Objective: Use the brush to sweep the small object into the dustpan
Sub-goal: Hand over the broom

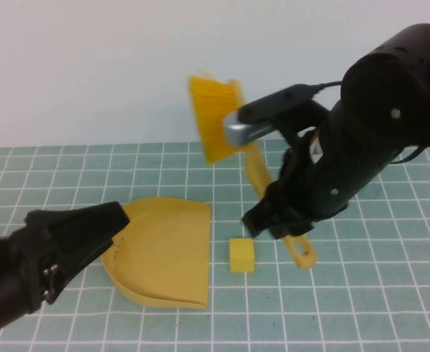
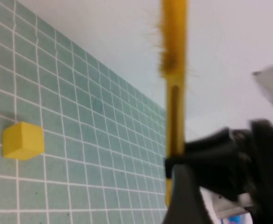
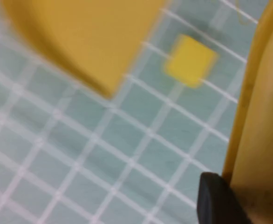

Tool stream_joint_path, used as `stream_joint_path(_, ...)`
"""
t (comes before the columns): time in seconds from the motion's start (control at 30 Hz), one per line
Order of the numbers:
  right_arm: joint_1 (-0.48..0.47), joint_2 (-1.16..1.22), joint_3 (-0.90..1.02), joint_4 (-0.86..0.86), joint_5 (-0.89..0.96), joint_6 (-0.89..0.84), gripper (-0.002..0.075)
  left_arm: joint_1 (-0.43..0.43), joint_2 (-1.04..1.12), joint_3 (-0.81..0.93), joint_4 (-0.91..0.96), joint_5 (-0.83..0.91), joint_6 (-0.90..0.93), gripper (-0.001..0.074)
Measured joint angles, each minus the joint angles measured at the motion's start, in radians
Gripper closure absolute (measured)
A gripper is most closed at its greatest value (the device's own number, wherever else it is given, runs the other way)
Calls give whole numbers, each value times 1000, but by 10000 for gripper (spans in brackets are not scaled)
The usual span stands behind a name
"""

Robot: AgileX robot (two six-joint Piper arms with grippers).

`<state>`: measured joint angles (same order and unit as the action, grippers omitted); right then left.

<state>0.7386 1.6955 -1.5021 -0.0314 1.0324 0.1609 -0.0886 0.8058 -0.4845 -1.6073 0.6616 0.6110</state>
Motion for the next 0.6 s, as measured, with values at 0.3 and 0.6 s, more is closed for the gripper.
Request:
stream_joint_path(0.3,144,-33,-31,78,-15,-33,535,0,152,0,-123,91,209,307)
stream_joint_path(0.6,159,-21,-102,136,-18,-51,535,0,243,-28,-123,131,274,307)
